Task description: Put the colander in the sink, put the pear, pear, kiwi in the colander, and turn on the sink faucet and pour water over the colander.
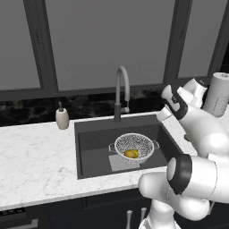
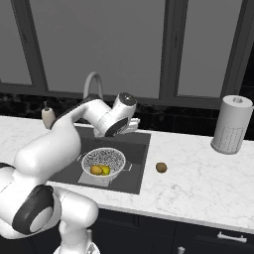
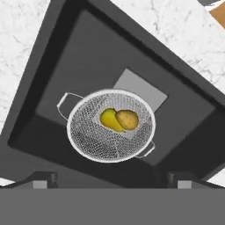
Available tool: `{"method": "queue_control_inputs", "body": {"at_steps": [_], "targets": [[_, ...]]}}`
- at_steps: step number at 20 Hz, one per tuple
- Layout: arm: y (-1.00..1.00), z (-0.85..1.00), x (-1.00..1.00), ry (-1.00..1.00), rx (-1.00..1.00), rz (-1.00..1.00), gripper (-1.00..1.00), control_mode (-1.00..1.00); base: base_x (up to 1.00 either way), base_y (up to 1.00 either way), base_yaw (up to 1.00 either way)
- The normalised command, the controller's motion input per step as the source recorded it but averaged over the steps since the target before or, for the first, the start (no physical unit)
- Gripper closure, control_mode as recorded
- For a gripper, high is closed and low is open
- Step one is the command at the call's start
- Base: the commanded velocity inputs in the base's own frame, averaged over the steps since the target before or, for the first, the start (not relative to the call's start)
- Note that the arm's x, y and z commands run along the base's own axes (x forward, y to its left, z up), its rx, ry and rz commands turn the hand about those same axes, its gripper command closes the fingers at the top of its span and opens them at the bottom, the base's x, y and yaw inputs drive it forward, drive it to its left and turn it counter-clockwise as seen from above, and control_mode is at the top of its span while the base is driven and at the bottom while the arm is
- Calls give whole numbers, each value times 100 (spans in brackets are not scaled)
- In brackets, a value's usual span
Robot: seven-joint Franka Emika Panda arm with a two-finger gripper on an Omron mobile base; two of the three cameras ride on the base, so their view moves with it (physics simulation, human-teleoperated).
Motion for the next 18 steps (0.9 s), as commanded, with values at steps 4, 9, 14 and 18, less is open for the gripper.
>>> {"method": "queue_control_inputs", "body": {"at_steps": [4,9,14,18], "targets": [[-56,49,-66,19,0,-19,-100,-100,0,0,0],[-44,6,-78,19,-1,-28,-100,-100,0,0,0],[-18,-10,-60,9,-6,-29,-100,-100,0,0,0],[0,-13,-17,0,-13,-7,-100,-100,0,0,0]]}}
